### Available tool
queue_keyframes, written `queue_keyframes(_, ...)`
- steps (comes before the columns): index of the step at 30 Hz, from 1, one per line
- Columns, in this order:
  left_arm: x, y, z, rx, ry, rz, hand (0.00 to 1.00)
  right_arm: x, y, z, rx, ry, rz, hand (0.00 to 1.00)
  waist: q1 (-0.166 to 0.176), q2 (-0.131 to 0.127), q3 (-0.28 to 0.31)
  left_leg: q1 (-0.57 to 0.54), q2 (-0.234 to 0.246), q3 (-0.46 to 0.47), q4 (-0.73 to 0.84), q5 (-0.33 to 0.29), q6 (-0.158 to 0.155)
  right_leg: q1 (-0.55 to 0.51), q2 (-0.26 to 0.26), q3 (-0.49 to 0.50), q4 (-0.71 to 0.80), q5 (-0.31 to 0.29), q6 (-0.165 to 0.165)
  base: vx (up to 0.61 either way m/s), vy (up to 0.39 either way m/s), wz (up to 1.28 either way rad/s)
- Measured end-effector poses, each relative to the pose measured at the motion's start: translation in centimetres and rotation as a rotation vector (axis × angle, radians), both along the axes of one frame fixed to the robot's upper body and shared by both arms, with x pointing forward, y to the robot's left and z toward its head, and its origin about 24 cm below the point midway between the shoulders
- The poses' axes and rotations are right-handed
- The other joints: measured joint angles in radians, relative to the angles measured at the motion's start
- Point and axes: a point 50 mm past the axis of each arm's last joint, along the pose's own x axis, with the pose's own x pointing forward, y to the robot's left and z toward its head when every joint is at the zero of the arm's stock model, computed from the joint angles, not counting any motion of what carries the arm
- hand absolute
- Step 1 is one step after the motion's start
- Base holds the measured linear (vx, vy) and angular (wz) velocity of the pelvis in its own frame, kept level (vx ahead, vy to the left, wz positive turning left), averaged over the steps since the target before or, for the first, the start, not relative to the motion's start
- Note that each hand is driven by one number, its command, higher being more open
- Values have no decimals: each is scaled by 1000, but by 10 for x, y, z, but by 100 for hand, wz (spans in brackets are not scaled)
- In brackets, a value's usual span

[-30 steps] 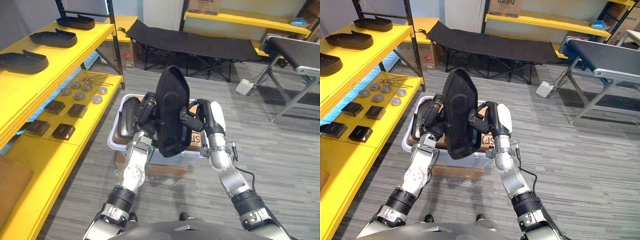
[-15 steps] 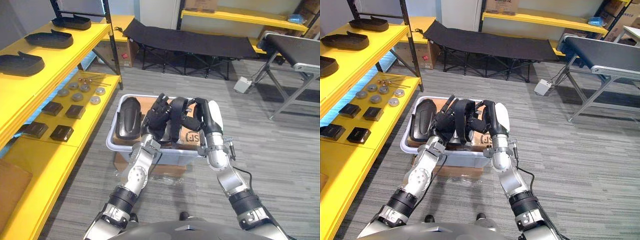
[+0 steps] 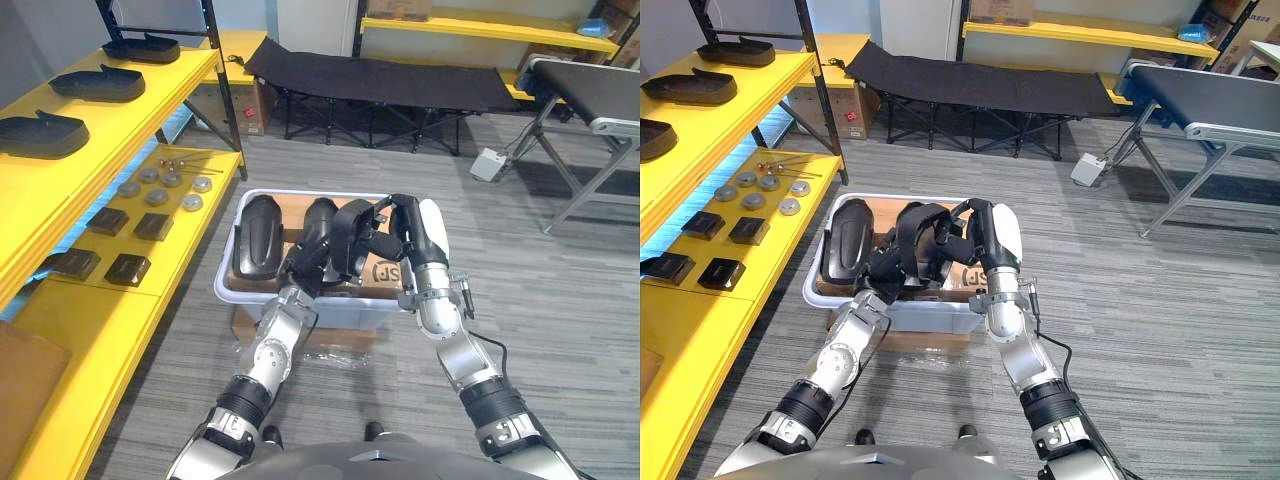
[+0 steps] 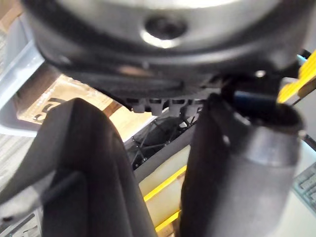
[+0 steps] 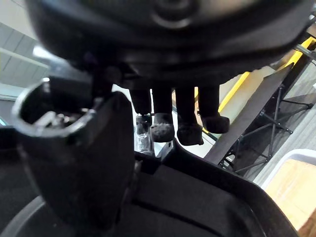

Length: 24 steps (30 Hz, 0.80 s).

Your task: Walk over and take three plastic housings, then place them on the shelf

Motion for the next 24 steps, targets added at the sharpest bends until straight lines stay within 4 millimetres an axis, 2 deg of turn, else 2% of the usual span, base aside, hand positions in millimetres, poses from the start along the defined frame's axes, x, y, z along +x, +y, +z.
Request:
queue_keyframes(13,-2,0,-3,-15,-14,-22,100,1,-5,-5,-7,26,-27,0,1,6,-1,1,-1,-5,-1,1,1,5,-1,-2,0,0,0,0,0,0)
queue_keyframes(24,-5,2,-8,-1,24,-3,100,10,-25,-11,-12,67,-167,0,3,8,-1,-1,-2,-20,-1,3,3,10,-2,-17,4,0,0,0,0,2)
